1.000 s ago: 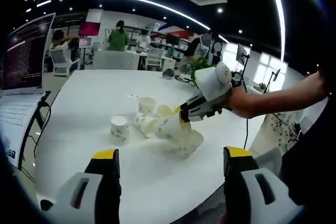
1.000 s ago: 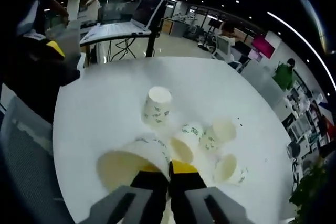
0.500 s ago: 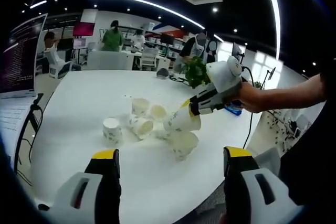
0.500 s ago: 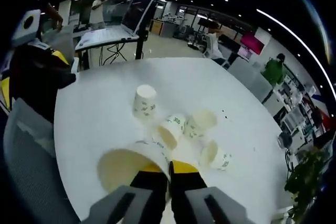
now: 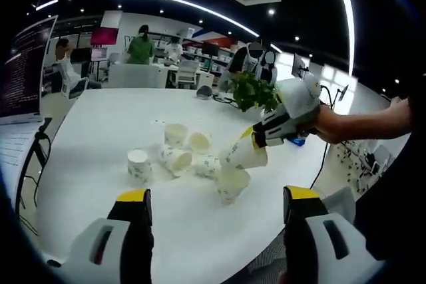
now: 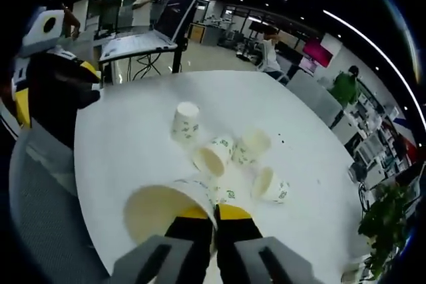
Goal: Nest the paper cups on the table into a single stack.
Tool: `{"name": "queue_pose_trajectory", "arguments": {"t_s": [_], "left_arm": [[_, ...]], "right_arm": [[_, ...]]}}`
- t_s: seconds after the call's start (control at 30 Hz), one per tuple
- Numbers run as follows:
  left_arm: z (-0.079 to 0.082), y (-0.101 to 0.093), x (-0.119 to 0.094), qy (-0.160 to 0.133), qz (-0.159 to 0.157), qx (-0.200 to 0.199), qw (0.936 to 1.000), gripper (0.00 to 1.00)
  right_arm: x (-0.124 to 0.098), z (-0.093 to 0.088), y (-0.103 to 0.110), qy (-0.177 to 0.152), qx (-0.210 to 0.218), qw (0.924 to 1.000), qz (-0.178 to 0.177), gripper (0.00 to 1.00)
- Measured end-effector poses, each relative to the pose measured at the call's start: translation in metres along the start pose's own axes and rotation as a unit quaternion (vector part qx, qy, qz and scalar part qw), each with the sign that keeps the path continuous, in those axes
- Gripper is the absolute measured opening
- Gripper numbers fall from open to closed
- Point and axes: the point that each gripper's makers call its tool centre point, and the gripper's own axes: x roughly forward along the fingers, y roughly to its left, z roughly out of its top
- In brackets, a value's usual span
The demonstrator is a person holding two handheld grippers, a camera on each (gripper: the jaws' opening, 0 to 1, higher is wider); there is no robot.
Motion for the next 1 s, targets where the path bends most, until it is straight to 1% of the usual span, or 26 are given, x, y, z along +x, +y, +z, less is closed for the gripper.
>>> {"name": "queue_pose_trajectory", "arguments": {"t_s": [0.33,0.53,0.8,1.0], "left_arm": [[0.000,-0.006,0.001,0.001,-0.002,0.001,1.0000,0.80],[-0.004,-0.001,0.000,0.002,0.000,-0.002,1.0000,0.80],[-0.005,0.003,-0.001,0.002,0.002,-0.003,1.0000,0.80],[-0.005,0.000,-0.002,0.002,0.003,-0.003,1.0000,0.80]], "right_arm": [[0.004,-0.008,0.005,0.010,-0.004,0.9999,0.008,0.00],[0.006,-0.013,0.012,0.018,-0.003,0.9997,0.014,0.00],[0.009,-0.016,0.013,0.023,-0.001,0.9996,0.018,0.00],[0.013,-0.017,0.014,0.025,0.000,0.9995,0.021,0.00]]}}
